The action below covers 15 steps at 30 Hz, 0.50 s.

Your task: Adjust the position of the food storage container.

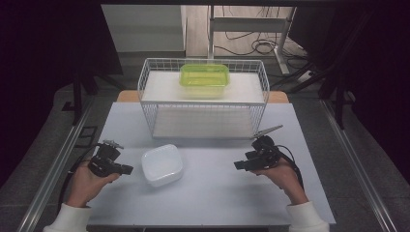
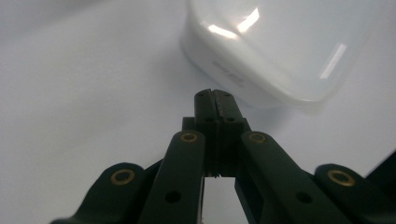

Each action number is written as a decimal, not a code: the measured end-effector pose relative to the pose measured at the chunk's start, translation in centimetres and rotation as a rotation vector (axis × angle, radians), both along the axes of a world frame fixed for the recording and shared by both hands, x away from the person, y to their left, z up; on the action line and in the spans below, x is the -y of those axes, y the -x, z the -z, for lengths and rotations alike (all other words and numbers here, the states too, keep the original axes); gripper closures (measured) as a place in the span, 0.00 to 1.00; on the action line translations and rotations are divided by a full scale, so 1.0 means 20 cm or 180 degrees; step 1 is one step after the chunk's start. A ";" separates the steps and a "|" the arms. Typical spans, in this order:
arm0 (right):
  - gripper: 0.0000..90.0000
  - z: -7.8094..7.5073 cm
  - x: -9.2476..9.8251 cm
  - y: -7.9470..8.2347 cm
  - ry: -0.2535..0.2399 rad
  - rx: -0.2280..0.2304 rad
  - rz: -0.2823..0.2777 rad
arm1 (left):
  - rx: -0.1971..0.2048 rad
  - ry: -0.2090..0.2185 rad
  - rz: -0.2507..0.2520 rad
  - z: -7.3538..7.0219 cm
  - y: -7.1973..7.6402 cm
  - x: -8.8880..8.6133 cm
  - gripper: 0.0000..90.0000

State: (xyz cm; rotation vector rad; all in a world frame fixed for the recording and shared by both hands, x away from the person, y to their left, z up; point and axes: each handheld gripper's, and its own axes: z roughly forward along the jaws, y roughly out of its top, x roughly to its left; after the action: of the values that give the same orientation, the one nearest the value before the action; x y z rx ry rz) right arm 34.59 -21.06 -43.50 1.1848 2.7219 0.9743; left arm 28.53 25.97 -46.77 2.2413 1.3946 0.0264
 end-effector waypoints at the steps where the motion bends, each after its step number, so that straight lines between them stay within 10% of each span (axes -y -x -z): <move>1: 0.36 0.00 0.00 0.00 -0.0001 -0.0004 0.0004 | -0.0026 -0.0002 -0.0017 0.02 -0.01 -0.01 1.00; 15: 0.36 0.00 0.02 0.00 0.0011 -0.0006 0.0039 | -0.0141 -0.0064 0.0059 0.08 -0.14 0.11 1.00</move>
State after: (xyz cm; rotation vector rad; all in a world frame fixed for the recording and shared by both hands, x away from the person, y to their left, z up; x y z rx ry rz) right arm 34.63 -21.48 -43.60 1.2011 2.7131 0.9672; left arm 31.42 23.75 -48.42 2.2841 1.4024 -0.0157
